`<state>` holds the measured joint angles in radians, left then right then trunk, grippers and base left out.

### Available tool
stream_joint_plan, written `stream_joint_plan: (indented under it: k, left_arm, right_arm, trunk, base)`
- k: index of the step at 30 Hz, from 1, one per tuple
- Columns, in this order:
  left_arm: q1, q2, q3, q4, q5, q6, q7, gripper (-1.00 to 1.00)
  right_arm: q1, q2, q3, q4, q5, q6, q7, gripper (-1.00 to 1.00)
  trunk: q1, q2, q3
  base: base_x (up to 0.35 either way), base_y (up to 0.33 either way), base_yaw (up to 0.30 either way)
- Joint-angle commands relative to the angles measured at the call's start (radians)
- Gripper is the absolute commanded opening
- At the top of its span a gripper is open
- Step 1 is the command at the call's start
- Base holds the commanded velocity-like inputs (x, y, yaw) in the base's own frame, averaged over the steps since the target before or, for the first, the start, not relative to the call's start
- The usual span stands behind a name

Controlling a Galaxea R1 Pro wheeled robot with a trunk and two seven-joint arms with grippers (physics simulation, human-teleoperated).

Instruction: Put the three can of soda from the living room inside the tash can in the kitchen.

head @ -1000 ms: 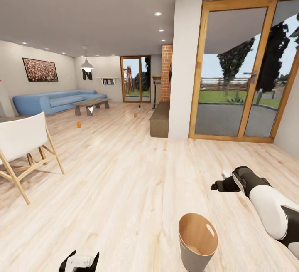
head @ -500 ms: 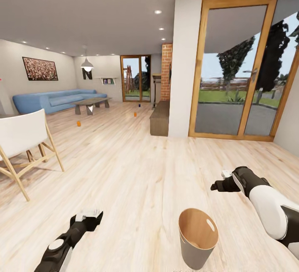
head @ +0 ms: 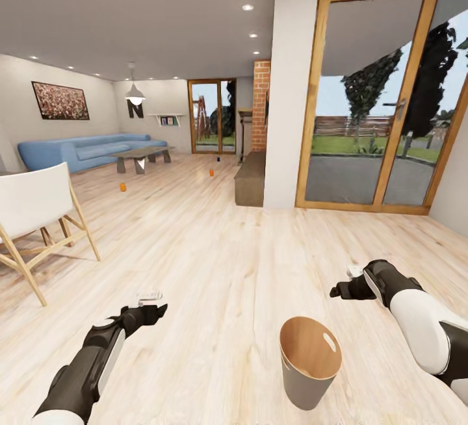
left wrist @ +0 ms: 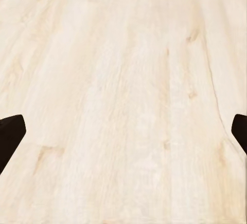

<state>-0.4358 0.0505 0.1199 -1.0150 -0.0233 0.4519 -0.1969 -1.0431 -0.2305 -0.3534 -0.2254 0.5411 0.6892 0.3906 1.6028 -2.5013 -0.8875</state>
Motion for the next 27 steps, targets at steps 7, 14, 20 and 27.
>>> stream_joint_plan:
  k: [7,14,20,27]
  left_arm:
    - [-0.051,0.000,0.000,0.062,0.001,0.075,-0.006,1.00]
    - [-0.076,-0.002,0.000,0.078,0.002,0.166,-0.007,1.00]
    - [-0.091,-0.007,0.000,0.086,0.002,0.208,-0.007,1.00]
    - [-0.094,-0.009,0.000,0.087,0.002,0.217,-0.007,1.00]
  right_arm:
    - [0.000,0.001,0.000,-0.005,-0.004,0.005,-0.002,1.00]
    - [-0.001,0.000,0.000,-0.006,-0.002,0.007,-0.002,1.00]
    - [0.000,-0.001,0.000,-0.005,0.000,0.006,-0.003,1.00]
    - [0.000,-0.001,0.000,-0.005,0.001,0.006,-0.004,1.00]
  trunk:
    - [0.003,-0.002,-0.027]
    - [0.006,-0.003,-0.054]
    - [0.009,-0.005,-0.077]
    - [0.012,-0.006,-0.105]
  base:
    - [0.000,0.000,0.000]
    - [0.000,0.000,0.000]
    - [0.000,0.000,0.000]
    - [0.000,0.000,0.000]
